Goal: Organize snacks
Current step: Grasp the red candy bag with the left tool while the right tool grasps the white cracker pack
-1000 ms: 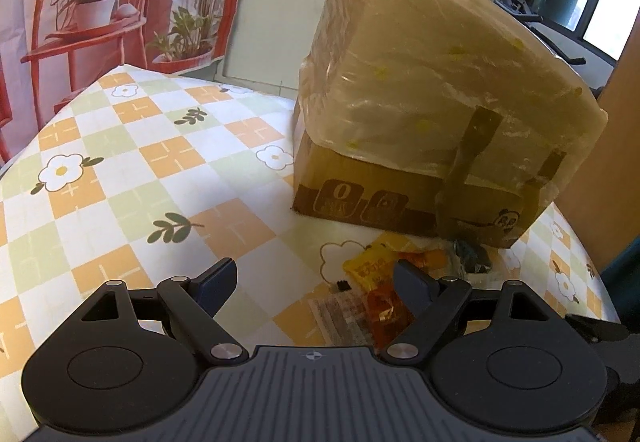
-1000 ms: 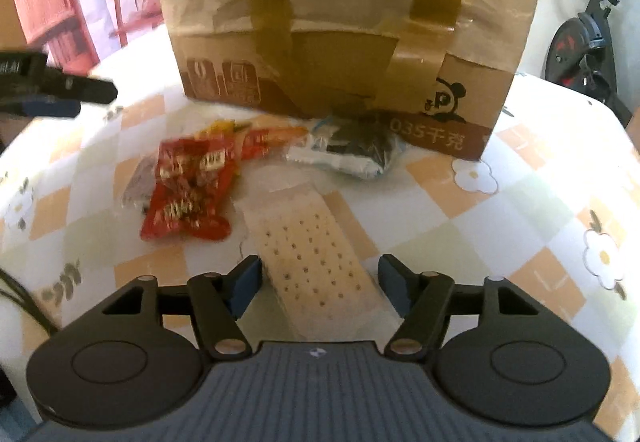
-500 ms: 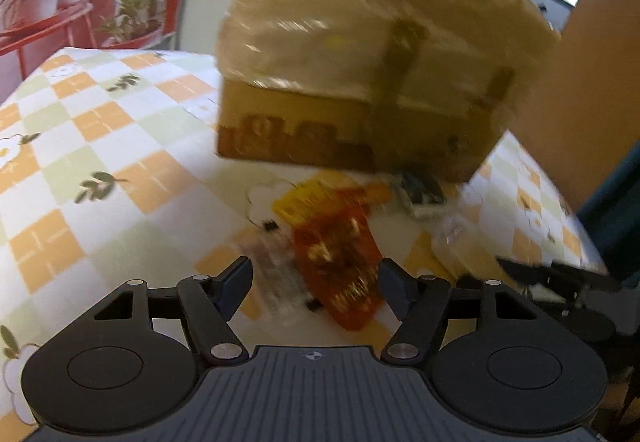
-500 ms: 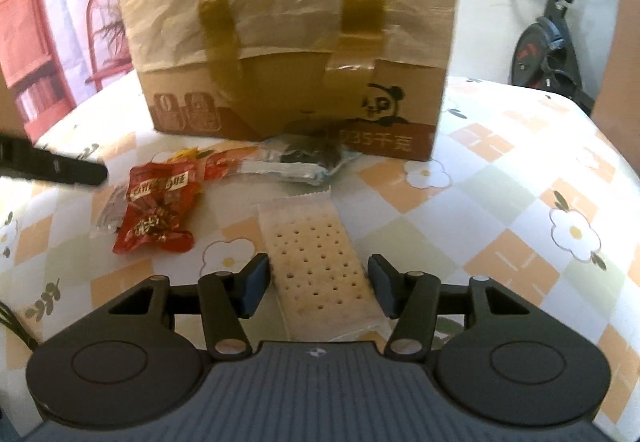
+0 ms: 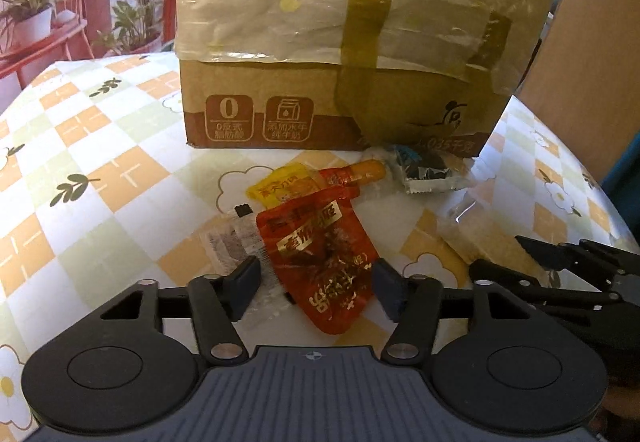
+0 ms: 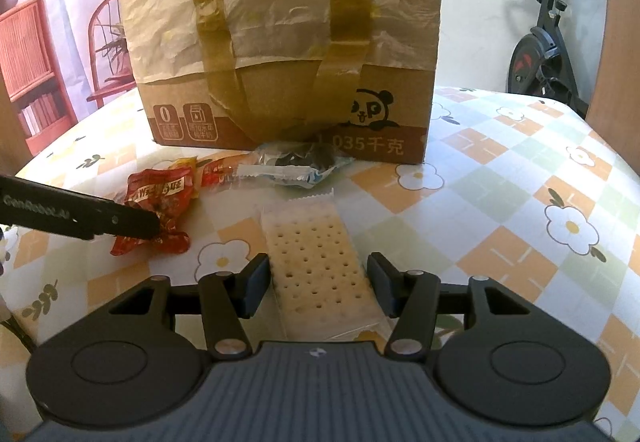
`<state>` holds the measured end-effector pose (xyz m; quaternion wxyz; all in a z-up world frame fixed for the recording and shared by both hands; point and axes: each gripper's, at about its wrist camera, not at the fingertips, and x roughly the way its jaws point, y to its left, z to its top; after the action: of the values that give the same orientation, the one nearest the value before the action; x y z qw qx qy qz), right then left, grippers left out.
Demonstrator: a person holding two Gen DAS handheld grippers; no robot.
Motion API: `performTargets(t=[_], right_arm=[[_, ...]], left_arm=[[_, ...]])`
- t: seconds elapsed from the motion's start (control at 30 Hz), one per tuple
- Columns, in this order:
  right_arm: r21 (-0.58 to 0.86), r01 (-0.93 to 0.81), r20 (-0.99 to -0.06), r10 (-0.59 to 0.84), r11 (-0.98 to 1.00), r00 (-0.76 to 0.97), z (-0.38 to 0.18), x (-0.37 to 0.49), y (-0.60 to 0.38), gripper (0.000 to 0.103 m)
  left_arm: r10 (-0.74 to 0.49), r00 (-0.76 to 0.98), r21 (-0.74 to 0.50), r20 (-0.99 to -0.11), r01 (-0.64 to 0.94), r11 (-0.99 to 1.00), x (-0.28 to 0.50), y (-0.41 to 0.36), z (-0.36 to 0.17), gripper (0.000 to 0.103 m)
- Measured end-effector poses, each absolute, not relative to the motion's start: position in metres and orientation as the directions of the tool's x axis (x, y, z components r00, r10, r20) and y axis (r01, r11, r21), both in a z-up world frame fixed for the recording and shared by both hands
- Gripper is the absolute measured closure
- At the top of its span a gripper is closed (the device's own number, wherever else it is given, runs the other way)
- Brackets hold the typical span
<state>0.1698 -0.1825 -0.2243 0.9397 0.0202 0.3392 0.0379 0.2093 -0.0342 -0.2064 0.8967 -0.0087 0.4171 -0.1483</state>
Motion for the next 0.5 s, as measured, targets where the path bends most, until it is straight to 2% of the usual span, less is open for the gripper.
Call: performTargets(t=[0.17, 0.23, 0.33, 0.43, 0.5], right_arm=[[0.068, -0.059, -0.632, 0.089, 0.996, 0.770, -0.225, 0.170, -0.183, 0.046], [0.072, -0.059, -0.630, 0.091, 0.996, 0.771, -0.225, 0.169, -0.184, 0.046], [0.080, -0.058, -0.629, 0.095, 0.995, 0.772, -0.224, 0.169, -0.185, 0.046], [0.081, -0.058, -0.629, 0.096, 0.995, 0.772, -0.224, 0.169, -0.185, 0.046], [0.080, -0.058, -0.629, 0.096, 0.995, 0.772, -0.224, 0.169, -0.184, 0.046]], left_arm=[[-0.284, 0.622, -0.133, -0.730, 0.278, 0.951, 0.208, -0.041, -0.206, 0.058], [-0.292, 0.618, -0.129, -0.730, 0.296, 0.946, 0.208, -0.044, -0.205, 0.059], [-0.290, 0.617, -0.109, -0.732, 0.314, 0.943, 0.209, -0.051, -0.207, 0.058], [-0.280, 0.618, -0.086, -0.735, 0.324, 0.942, 0.213, -0.057, -0.209, 0.047], [-0.274, 0.625, -0.068, -0.731, 0.333, 0.941, 0.214, -0.061, -0.212, 0.044]])
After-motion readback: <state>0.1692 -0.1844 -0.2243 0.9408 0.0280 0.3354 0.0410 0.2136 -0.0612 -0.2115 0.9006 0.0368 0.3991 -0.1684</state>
